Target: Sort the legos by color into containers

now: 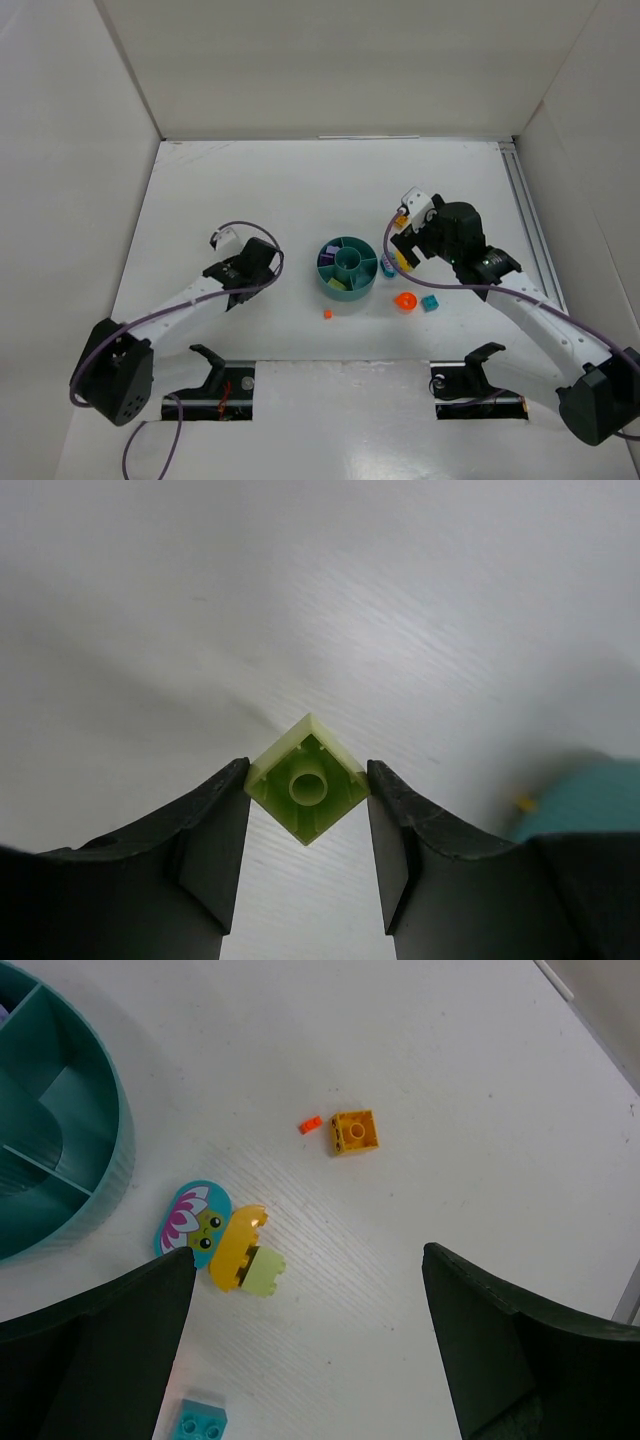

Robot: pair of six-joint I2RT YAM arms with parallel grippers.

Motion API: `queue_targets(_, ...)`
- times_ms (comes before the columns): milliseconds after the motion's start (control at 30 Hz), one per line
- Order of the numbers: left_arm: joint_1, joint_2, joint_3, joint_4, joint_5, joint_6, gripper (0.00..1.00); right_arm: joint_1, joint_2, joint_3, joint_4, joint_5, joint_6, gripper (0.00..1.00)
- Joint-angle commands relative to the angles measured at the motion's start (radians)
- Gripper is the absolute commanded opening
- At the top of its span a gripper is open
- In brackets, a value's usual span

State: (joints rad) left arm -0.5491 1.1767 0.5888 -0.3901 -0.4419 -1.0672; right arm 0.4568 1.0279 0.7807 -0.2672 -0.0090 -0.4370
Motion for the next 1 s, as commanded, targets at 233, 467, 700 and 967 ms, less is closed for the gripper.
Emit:
queue_targets(233,-0.256,-0.284,-0.018,0.524,0.207,0.309,0.34,-0.017,-0.064,-0.018,0.045,0.004,0.011,1.00)
queue_targets(467,-0.390,-0.148,0.031,0.657,0.244,0.455,0.37,-0.035,-0.107,-0.028,0.023,0.015,0.011,1.00)
queue_targets(700,-0.483,-0.017,0.131,0.620,0.154,0.493,0.37,-0.053,-0.138,-0.028,-0.009,0.034,0.011,1.00)
queue_targets(967,-0.534,0.032,0.163,0.567,0.065,0.510,0.40,-0.063,-0.149,-0.038,-0.009,0.034,0.001,1.00)
